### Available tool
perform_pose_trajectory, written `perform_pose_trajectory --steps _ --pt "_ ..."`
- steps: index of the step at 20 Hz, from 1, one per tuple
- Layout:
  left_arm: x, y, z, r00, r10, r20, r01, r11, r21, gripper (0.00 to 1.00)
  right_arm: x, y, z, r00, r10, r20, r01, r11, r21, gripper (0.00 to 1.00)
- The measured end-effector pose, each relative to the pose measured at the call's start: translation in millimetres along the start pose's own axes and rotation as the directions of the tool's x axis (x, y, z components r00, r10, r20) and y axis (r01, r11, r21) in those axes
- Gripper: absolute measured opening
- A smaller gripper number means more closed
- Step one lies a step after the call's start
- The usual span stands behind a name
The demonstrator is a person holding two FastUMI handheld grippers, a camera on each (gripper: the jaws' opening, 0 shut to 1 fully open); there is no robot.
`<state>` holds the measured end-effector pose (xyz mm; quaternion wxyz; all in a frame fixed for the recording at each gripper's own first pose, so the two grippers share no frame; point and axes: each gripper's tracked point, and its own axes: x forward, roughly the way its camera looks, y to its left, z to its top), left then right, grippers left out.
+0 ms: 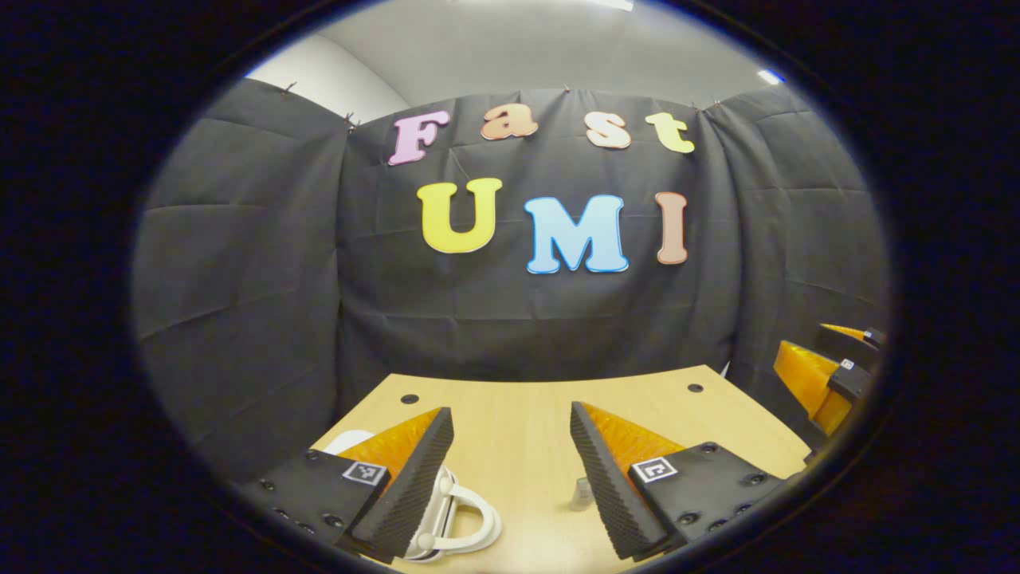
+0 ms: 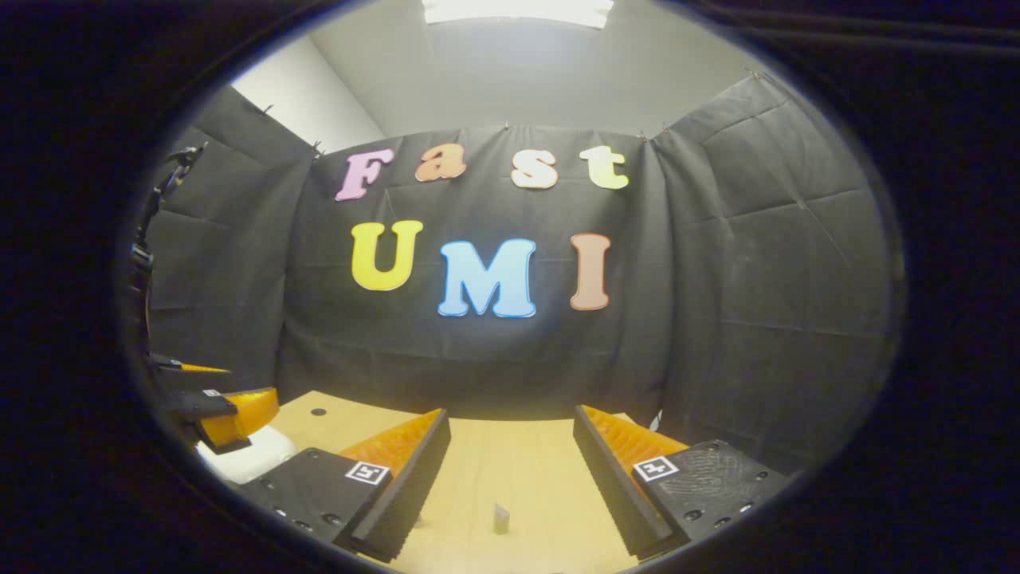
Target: First open the suitcase, pack the skin care products into it, and then close the suitcase.
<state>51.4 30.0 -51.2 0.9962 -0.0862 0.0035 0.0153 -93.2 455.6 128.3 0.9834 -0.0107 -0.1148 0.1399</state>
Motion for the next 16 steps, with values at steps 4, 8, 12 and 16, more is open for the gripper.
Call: perform_pose_trajectory --steps 4,8,12,16 --pt "10.6 -13.4 -13.2 0.996 -0.078 -0.043 0.079 0.996 0.041 0.96 8.5 7.3 -5.8 1.0 -0.018 -0.016 0.018 0.999 0.041 0.94" --pt "17.7 -2.1 -27.1 0.993 -0.075 -0.088 0.082 0.994 0.074 0.96 16.3 19.6 -15.2 0.999 0.003 -0.051 0.0 0.999 0.042 0.94" --pt "31.0 24.3 -55.8 0.987 -0.023 -0.162 0.039 0.995 0.096 0.96 21.7 28.2 -22.9 0.997 0.021 -0.076 -0.017 0.999 0.049 0.94" --pt "47.6 59.1 -110.9 0.949 0.061 -0.308 -0.028 0.993 0.111 0.96 24.4 25.0 -30.0 0.995 0.016 -0.102 -0.013 1.0 0.027 0.95"
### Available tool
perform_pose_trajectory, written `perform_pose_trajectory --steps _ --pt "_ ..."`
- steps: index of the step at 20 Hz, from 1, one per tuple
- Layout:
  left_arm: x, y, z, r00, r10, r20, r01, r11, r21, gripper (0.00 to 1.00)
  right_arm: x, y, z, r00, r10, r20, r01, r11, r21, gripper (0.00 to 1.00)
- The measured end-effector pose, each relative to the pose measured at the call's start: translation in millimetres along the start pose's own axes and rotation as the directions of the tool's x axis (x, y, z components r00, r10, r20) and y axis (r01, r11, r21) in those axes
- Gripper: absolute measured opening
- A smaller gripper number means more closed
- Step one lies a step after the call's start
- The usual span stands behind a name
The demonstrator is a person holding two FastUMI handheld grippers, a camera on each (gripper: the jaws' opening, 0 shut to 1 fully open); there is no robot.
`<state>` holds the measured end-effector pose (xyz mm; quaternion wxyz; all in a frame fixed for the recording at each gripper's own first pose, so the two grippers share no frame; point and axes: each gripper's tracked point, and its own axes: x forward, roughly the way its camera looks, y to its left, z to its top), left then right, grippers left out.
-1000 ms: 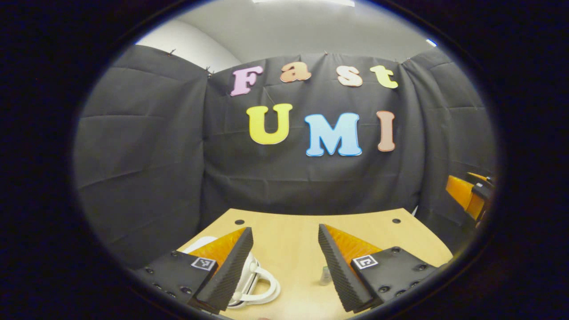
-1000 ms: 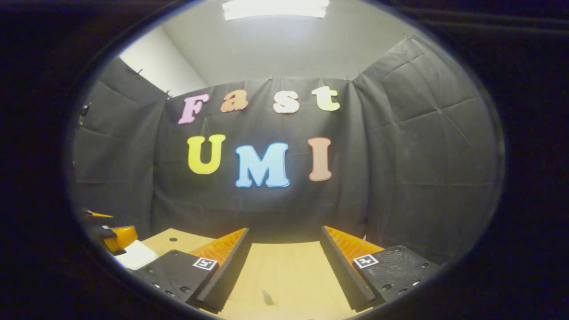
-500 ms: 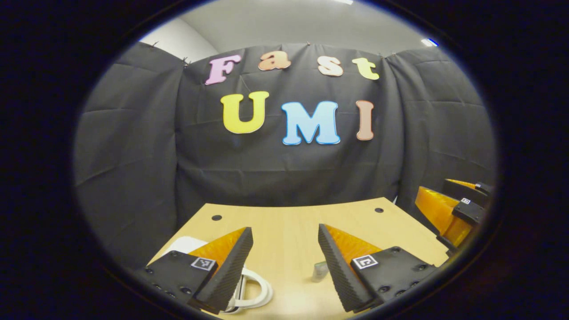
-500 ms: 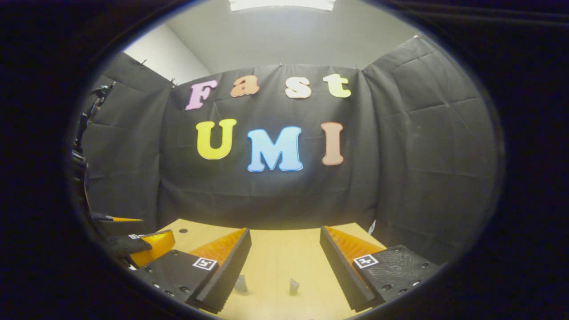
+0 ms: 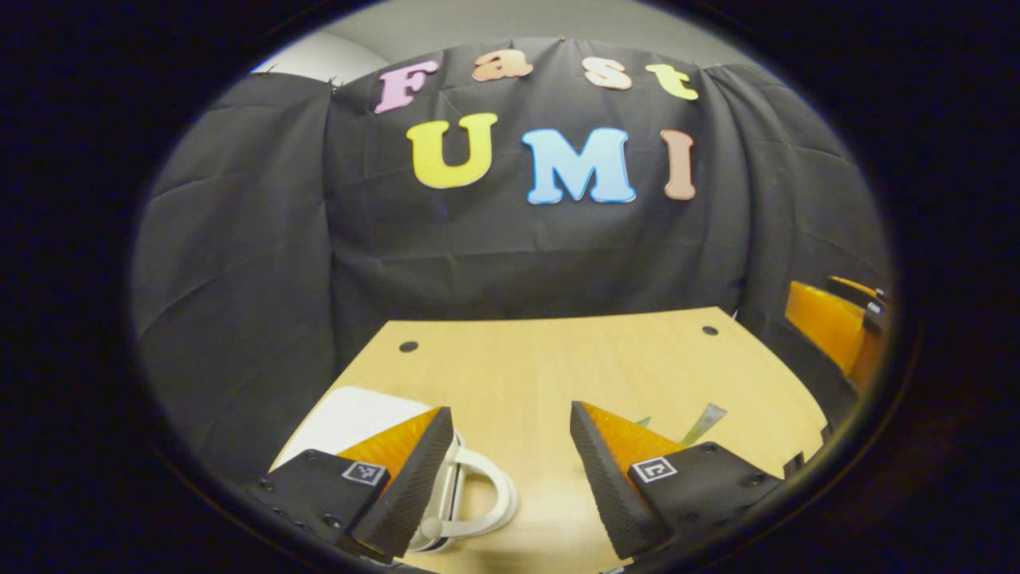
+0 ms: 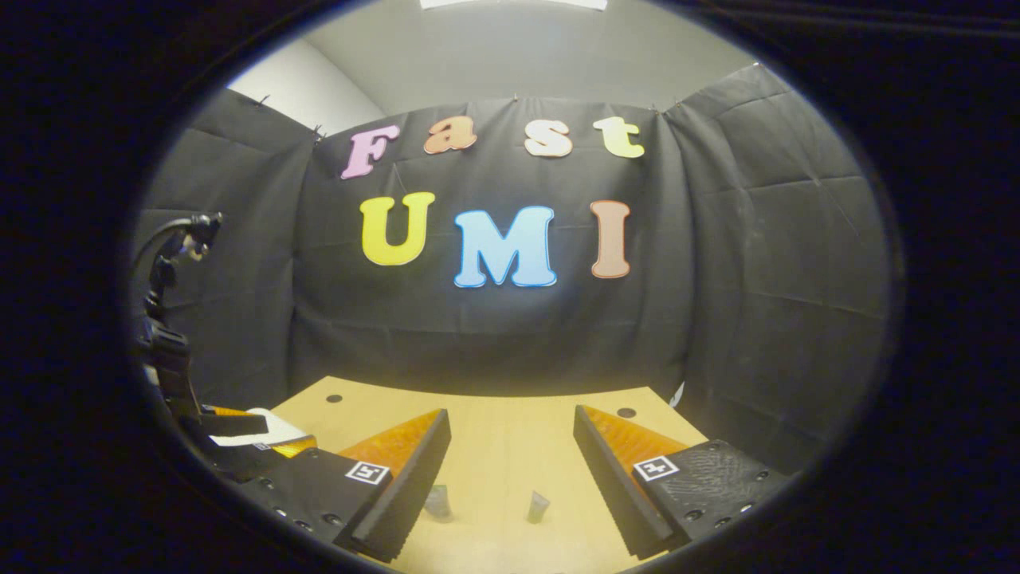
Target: First open the suitcase, pack the skin care products into it, and then close the suitcase.
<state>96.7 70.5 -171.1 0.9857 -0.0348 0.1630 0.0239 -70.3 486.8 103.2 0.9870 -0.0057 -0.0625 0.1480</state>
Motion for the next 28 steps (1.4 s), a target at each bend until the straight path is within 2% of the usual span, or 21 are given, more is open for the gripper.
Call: perform_pose_trajectory --steps 2,4,10,12,14,15,17,20,23,26,28 --pt "21.4 9.1 -36.4 0.993 0.039 -0.115 -0.036 0.999 0.029 0.96 0.1 -5.5 -3.8 1.0 -0.01 -0.013 0.01 1.0 0.0 0.95" --pt "41.5 8.9 -74.1 0.968 0.062 -0.242 -0.045 0.996 0.072 0.96 -0.8 -13.3 -10.8 0.999 -0.022 -0.036 0.022 1.0 0.0 0.95" --pt "85.1 15.6 -136.3 0.912 0.111 -0.394 -0.069 0.99 0.12 0.97 -14.9 -53.8 -18.7 0.992 -0.107 -0.074 0.107 0.994 -0.004 0.94" --pt "89.9 19.8 -150.7 0.889 0.126 -0.439 -0.085 0.99 0.111 0.89 -19.2 -69.0 -19.8 0.986 -0.144 -0.078 0.144 0.99 0.0 0.94" --pt "90.1 20.0 -166.0 0.859 0.114 -0.498 -0.09 0.993 0.072 0.66 -20.6 -79.7 -25.1 0.981 -0.17 -0.098 0.172 0.985 0.008 0.95" --pt "88.7 15.7 -174.2 0.845 0.09 -0.528 -0.077 0.996 0.047 0.29 -20.7 -82.9 -26.3 0.978 -0.179 -0.106 0.181 0.983 0.015 0.95" --pt "87.1 16.8 -168.7 0.852 0.054 -0.52 -0.044 0.999 0.031 0.26 -21.9 -86.0 -27.2 0.976 -0.185 -0.114 0.189 0.981 0.029 0.95" --pt "82.6 13.0 -158.1 0.861 0.028 -0.509 -0.006 0.999 0.046 0.16 -21.9 -82.7 -28.2 0.977 -0.182 -0.112 0.186 0.982 0.026 0.94" --pt "72.5 0.7 -141.5 0.871 -0.035 -0.49 0.048 0.999 0.013 0.15 -17.0 -73.6 -31.6 0.981 -0.157 -0.115 0.161 0.987 0.029 0.94" --pt "67.1 20.5 -110.1 0.903 -0.019 -0.428 0.065 0.994 0.092 0.15 -12.9 -61.4 -34.6 0.985 -0.127 -0.12 0.132 0.991 0.034 0.95" --pt "46.9 37.5 -69.7 0.931 0.005 -0.366 0.043 0.991 0.124 0.15 -9.9 -54.2 -37.8 0.986 -0.11 -0.124 0.116 0.993 0.037 0.95"
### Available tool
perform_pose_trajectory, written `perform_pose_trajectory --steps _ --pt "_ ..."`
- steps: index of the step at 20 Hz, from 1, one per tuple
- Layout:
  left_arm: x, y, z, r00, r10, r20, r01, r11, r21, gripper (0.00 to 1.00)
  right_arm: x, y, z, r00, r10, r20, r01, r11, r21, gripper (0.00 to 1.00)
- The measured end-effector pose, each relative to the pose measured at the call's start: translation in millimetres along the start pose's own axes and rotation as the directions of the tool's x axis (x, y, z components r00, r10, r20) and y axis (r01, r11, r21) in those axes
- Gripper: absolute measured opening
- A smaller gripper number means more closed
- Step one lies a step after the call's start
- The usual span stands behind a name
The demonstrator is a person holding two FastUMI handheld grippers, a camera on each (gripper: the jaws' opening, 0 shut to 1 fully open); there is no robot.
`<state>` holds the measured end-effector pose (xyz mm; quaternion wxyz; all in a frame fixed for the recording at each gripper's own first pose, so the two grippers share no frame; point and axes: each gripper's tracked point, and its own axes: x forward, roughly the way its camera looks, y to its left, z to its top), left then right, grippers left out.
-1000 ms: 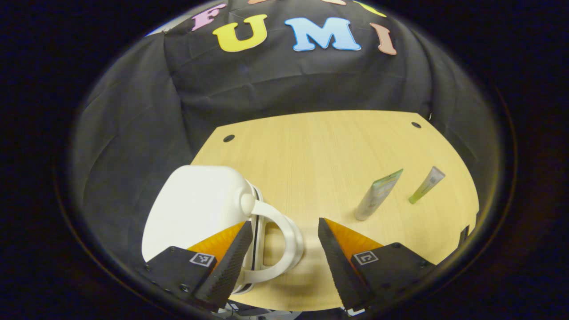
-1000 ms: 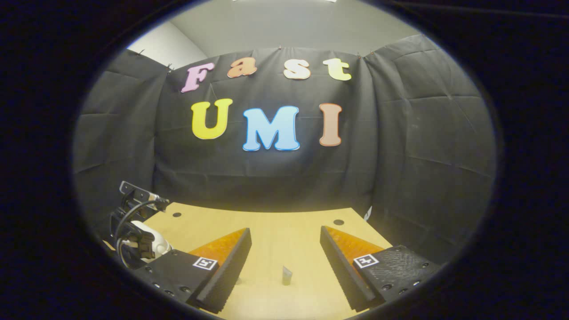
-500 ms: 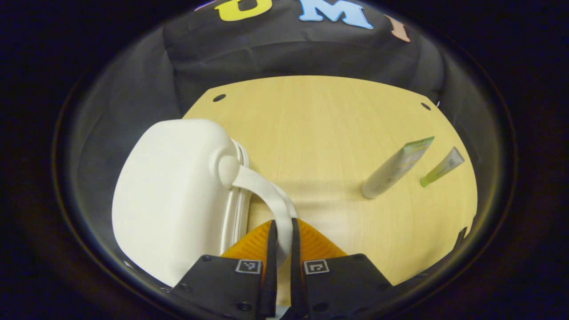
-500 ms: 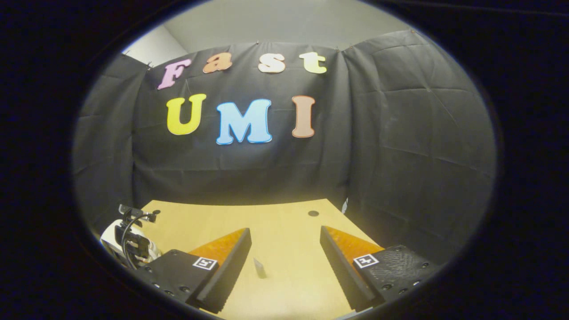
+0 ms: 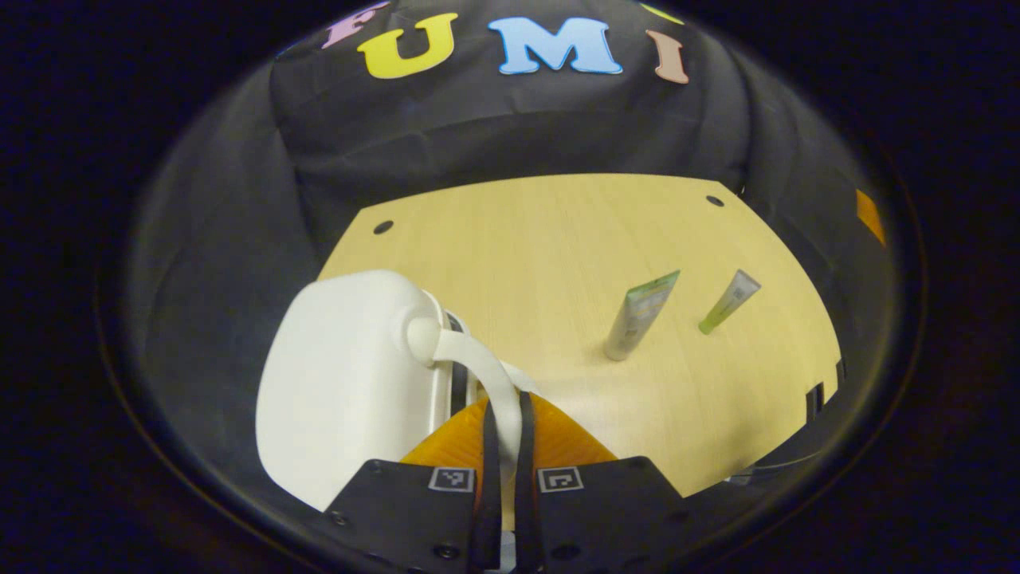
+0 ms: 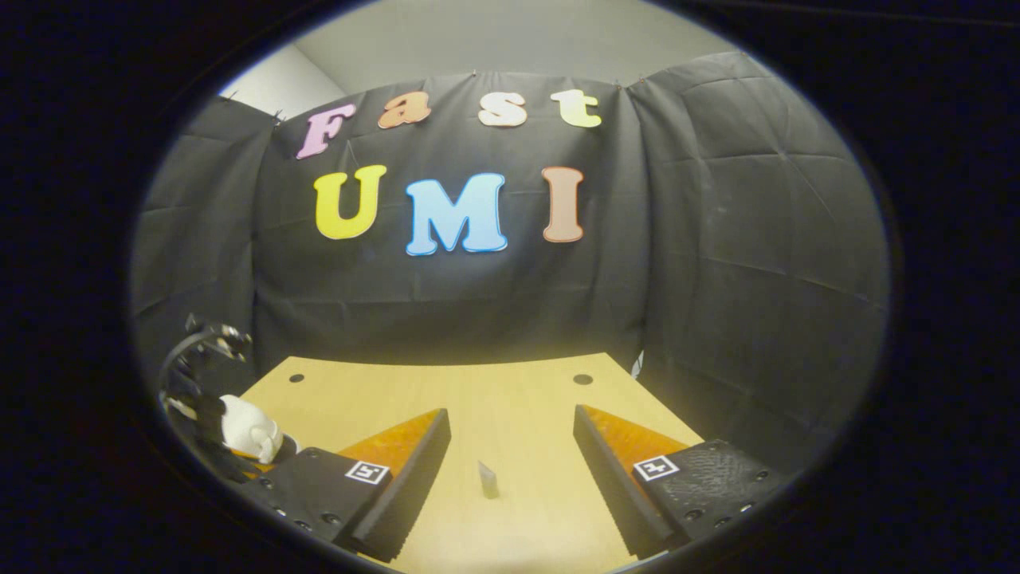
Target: First open the suitcase, pack the skin care products into it, and then close the suitcase.
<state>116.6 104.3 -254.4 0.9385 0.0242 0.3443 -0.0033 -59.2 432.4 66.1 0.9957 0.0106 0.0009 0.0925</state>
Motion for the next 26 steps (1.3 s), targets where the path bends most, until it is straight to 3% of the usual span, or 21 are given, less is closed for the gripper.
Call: perform_pose_trajectory --steps 4,8,11,16,23,26 --pt "-50.1 68.0 44.1 0.994 0.075 0.078 -0.078 0.996 0.031 0.14 6.5 16.0 -10.5 0.999 0.039 -0.023 -0.039 0.999 0.022 0.95" --pt "-91.0 164.3 90.2 0.96 0.224 0.17 -0.24 0.967 0.085 0.14 10.4 23.8 -14.9 0.998 0.057 -0.032 -0.056 0.998 0.036 0.95" --pt "-101.6 253.3 105.0 0.904 0.383 0.19 -0.405 0.909 0.097 0.14 13.3 23.0 -19.7 0.997 0.058 -0.045 -0.055 0.997 0.059 0.95" --pt "-91.6 363.2 86.4 0.819 0.547 0.172 -0.572 0.803 0.171 0.14 16.4 7.7 -26.1 0.998 0.022 -0.062 -0.017 0.996 0.088 0.95" --pt "-22.4 463.7 44.2 0.752 0.649 0.111 -0.65 0.706 0.281 0.14 18.3 -4.0 -37.5 0.994 -0.014 -0.107 0.026 0.993 0.113 0.93" --pt "-2.0 485.6 38.3 0.743 0.665 0.081 -0.655 0.696 0.294 0.13 18.6 -7.8 -36.4 0.994 -0.031 -0.107 0.042 0.993 0.109 0.95"
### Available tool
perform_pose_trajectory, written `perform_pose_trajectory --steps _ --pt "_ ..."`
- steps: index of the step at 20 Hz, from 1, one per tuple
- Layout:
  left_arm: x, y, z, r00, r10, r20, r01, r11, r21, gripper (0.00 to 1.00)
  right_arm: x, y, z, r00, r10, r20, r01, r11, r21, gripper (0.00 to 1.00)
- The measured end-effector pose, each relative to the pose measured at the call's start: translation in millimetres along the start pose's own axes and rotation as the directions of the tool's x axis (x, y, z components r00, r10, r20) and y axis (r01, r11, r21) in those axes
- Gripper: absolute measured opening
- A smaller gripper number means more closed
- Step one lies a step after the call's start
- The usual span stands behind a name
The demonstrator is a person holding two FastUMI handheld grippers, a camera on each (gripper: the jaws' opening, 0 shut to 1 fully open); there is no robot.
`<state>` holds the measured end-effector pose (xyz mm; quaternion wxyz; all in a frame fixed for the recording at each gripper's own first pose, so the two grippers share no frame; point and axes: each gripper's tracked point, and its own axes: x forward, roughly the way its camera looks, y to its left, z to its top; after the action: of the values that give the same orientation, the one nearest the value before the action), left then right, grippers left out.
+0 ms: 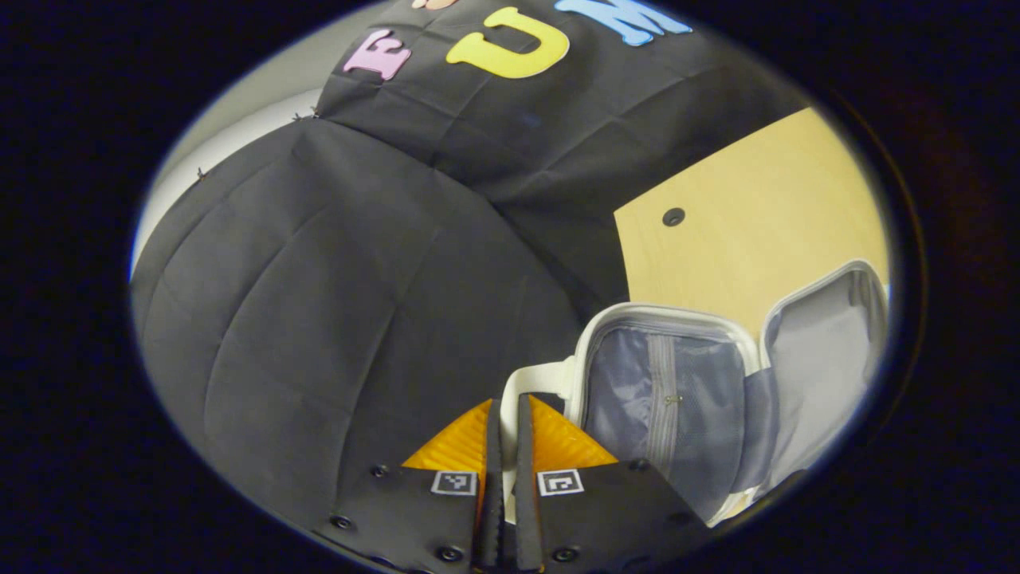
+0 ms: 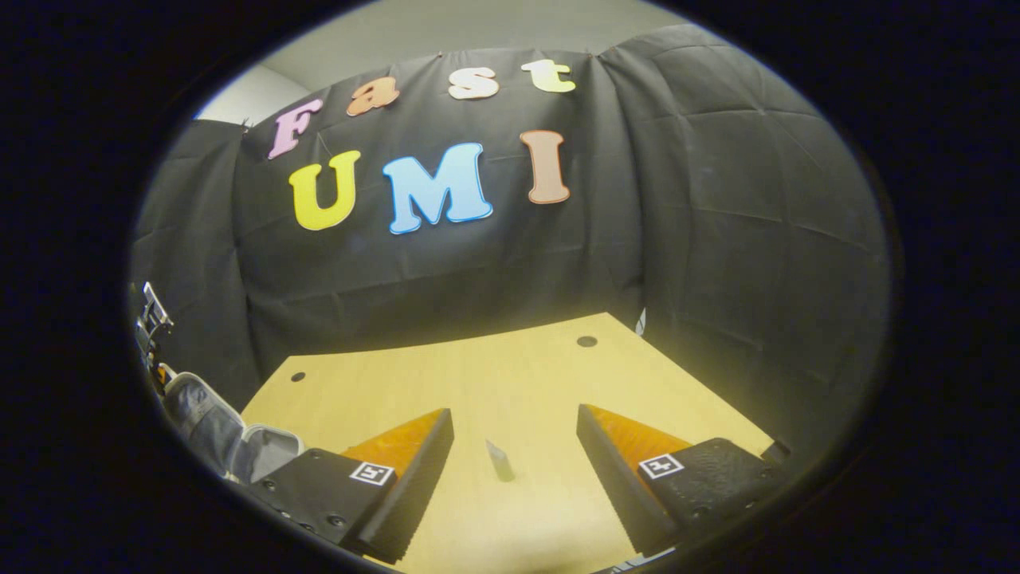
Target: First open the suitcase, pack the skin care products into it, and then close the suitcase.
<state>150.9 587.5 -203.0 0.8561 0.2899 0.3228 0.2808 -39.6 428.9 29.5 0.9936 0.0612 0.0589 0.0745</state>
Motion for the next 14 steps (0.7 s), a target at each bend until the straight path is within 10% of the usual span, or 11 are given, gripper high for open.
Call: perform_pose_trajectory --steps 6,8,11,14 --pt "46.8 8.1 -13.3 0.999 0.009 -0.034 -0.01 0.999 -0.039 0.14 5.6 -1.4 1.4 1.0 -0.015 -0.007 0.015 1.0 0.004 0.95" --pt "45.3 2.7 -15.9 1.0 -0.022 0.003 0.022 0.996 -0.083 0.36 8.4 -1.0 1.5 1.0 -0.015 -0.013 0.015 1.0 0.003 0.95" --pt "24.0 -12.6 -7.2 0.999 -0.042 0.031 0.045 0.994 -0.104 0.98 11.7 1.4 3.5 1.0 -0.007 -0.014 0.007 1.0 0.006 0.95" --pt "-4.5 -54.2 11.9 0.987 -0.143 0.068 0.153 0.973 -0.173 0.98 12.4 3.8 2.5 1.0 0.004 -0.02 -0.004 1.0 -0.002 0.95"
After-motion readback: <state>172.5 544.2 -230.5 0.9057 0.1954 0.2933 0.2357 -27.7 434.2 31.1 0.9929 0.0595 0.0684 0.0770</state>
